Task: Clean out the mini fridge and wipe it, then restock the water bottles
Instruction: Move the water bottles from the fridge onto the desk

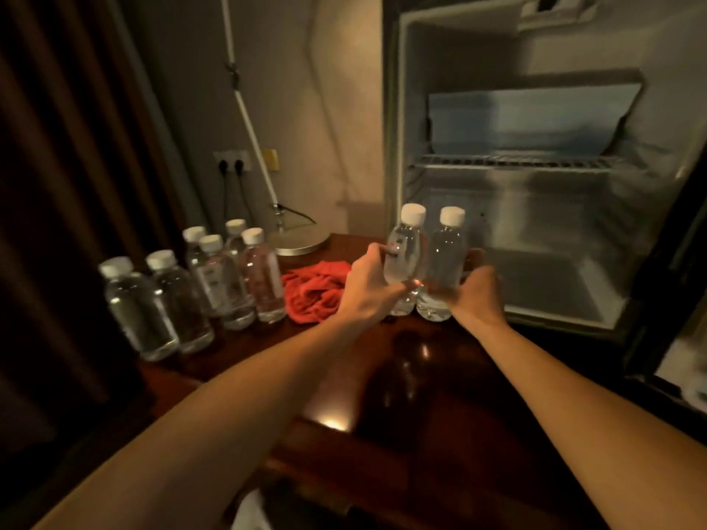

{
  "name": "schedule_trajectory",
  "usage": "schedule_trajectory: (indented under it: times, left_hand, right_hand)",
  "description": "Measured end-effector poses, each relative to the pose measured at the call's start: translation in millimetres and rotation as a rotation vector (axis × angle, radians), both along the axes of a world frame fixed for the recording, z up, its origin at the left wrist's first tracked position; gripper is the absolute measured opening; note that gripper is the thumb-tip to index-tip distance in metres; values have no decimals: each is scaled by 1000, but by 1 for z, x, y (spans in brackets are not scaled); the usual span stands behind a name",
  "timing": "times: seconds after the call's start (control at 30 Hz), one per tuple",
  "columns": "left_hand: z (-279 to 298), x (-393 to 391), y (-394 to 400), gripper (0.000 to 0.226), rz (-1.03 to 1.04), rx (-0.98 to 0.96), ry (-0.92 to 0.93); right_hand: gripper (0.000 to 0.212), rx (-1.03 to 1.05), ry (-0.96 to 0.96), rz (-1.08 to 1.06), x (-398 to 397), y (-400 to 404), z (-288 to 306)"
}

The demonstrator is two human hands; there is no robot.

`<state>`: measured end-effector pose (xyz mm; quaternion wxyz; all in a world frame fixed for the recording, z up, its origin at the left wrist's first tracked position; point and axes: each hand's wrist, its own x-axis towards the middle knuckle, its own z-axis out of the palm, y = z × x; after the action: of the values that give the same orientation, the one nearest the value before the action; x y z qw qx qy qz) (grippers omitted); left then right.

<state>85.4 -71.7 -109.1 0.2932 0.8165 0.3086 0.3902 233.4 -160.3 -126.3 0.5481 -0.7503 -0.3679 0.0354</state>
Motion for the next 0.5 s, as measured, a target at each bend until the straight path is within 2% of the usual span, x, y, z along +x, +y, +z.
schedule_trajectory:
  times: [0.1,0.2,0.37,0.5]
  left_hand:
    - [-5,-62,5,59,87,19,-11]
    - [-13,-116,12,61,169,16,-18]
    - [-28,-190,33,67,307,-20,8]
    - [-38,-230,45,69,376,-46,-10]
  right_hand:
    - [63,81,4,126,-59,8,0]
    - [54,74,-27,230,-107,23,-7]
    - [60,33,-14,355,-168,55,-17]
    - [52,15,-15,392,-201,79,-30]
